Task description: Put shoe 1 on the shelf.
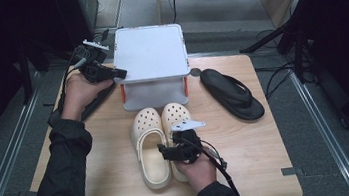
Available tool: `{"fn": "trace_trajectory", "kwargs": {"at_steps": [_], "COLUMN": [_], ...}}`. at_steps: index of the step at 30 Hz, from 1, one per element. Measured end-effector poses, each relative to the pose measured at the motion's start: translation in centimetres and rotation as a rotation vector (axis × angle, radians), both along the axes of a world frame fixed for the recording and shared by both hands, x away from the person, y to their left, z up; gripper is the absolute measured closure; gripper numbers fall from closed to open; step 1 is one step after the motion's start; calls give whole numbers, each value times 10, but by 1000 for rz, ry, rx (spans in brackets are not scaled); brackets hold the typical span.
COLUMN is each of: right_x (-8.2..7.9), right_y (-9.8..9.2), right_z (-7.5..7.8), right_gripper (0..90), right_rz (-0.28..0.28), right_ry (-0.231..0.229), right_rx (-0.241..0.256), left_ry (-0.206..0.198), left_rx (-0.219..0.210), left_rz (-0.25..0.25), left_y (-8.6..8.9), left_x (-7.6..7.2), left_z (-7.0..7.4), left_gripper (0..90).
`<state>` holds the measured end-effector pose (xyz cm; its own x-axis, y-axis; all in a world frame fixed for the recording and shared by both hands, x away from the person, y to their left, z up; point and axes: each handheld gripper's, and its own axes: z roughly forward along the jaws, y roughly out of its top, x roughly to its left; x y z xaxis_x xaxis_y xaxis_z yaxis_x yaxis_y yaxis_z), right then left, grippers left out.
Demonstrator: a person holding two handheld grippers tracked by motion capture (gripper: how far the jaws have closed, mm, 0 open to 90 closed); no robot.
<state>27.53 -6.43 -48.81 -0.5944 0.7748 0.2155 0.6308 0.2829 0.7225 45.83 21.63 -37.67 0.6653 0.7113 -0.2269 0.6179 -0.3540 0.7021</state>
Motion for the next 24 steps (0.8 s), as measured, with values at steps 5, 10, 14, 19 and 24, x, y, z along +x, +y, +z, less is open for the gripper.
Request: {"fn": "trace_trajectory", "kwargs": {"at_steps": [5,10,14,19,24], "right_x": [7,15,16,19,20], "right_y": [7,14,18,20,20], "right_z": [-3,-5,-7,-8,-8], "right_gripper": [369,410,450,489,539], "right_rz": [-34,-83,-110,-134,-143], "right_ry": [4,4,-13,7,19], "right_rx": [4,-12,-36,-34,-26], "left_ry": [-7,-5,-19,-16,-16], "left_rx": [2,0,11,8,7], "left_rz": [-2,-2,0,-1,-2], "left_y": [-1,-1,-2,-2,-2], "left_x": [0,0,-1,0,0], "left_z": [0,0,0,0,0], "left_gripper": [896,895,895,895,895]}}
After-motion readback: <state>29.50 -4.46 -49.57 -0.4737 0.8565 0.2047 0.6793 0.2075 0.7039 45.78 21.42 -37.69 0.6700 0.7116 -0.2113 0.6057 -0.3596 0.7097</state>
